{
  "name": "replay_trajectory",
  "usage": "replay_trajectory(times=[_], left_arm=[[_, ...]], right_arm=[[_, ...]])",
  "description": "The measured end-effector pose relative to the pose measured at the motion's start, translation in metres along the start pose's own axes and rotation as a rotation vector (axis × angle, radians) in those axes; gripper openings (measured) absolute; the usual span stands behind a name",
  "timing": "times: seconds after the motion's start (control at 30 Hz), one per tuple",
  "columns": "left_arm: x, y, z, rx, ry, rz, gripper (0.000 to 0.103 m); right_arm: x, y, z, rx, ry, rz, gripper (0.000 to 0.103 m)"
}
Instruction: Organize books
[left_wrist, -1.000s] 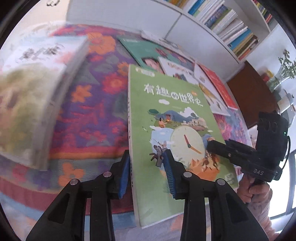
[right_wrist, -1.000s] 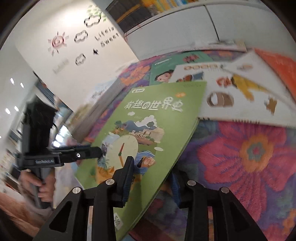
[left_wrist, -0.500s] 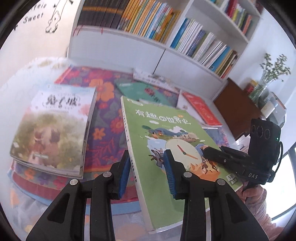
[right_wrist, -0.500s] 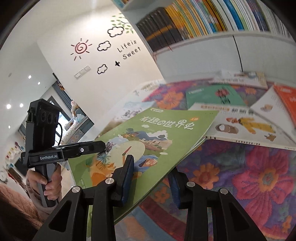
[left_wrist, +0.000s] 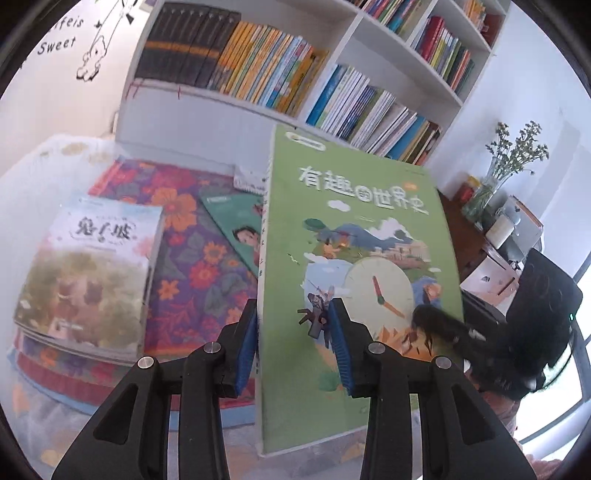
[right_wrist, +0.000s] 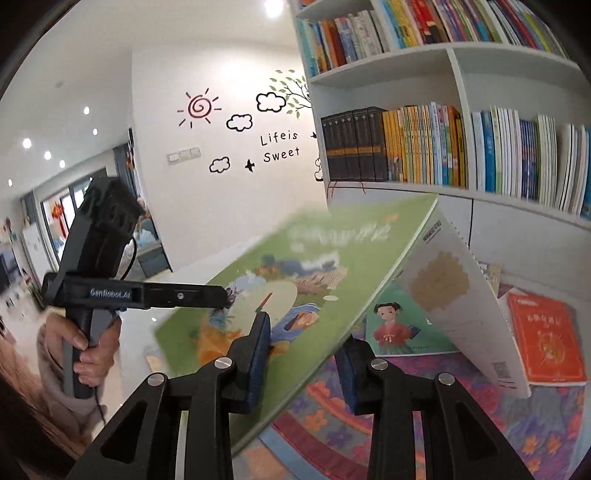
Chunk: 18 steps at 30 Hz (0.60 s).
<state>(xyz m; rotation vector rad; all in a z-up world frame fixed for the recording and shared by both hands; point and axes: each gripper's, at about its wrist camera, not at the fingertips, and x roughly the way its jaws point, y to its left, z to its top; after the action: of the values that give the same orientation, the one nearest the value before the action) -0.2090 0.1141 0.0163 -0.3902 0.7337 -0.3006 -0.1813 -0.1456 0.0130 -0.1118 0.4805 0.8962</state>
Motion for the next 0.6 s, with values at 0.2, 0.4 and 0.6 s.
replay_trajectory(times=[0.2,0.4,0.6], left_arm=[[0.014,0.007,-0.002,-0.025,0.041,-0.055,0.034],[0.026,0.02,0.0,-0.053,0.069,-0.08,0.035],[0.002,0.049,0.017,-0.068,0.011,-0.069,0.035]], right_arm=[[0.019,-0.04,-0.011,0.241,0.061,0.11,0.03],[0.031,-0.044,-0.007,0.216,0.091,0.056,0.03],[0.054,-0.027,0.023,0.167,0.108,0.08,0.03]])
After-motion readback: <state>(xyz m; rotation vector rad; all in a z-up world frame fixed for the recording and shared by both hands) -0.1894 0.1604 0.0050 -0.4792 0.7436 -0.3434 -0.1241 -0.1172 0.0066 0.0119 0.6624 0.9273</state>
